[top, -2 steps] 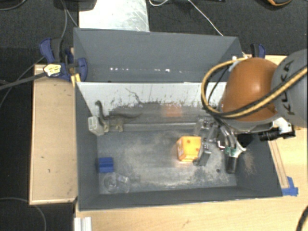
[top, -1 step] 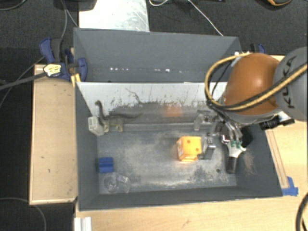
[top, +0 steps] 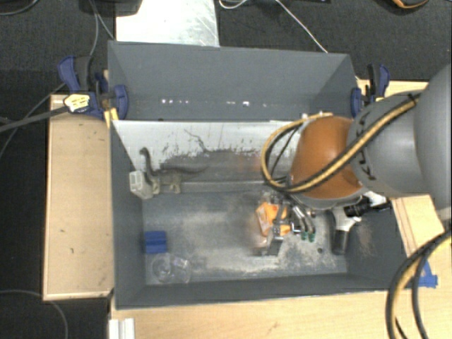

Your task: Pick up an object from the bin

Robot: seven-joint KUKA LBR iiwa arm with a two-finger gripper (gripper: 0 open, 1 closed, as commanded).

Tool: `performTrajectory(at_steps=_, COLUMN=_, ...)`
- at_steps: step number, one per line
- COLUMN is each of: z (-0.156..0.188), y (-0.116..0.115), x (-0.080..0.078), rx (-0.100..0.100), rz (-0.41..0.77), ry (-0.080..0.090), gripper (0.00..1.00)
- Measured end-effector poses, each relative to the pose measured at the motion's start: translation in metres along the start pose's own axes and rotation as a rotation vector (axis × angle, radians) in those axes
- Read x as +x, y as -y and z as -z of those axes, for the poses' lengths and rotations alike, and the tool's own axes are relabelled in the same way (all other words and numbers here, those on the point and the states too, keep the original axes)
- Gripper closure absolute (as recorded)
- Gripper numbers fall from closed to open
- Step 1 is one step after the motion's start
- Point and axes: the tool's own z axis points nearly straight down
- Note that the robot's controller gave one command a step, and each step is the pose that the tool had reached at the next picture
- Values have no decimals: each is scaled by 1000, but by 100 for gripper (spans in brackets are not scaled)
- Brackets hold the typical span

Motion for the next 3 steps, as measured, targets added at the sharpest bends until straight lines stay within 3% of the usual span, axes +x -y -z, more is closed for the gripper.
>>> performTrajectory(at_steps=1, z=16, y=16, x=-27, rx=-4, rz=-57, ry=21, gripper=0)
performTrajectory(at_steps=2, z=3, y=47, x=-35, rx=0, rz=111, ry=0, gripper=100)
performTrajectory(at_steps=3, z=3, y=47, x=-35, rx=0, rz=109, ry=0, gripper=100)
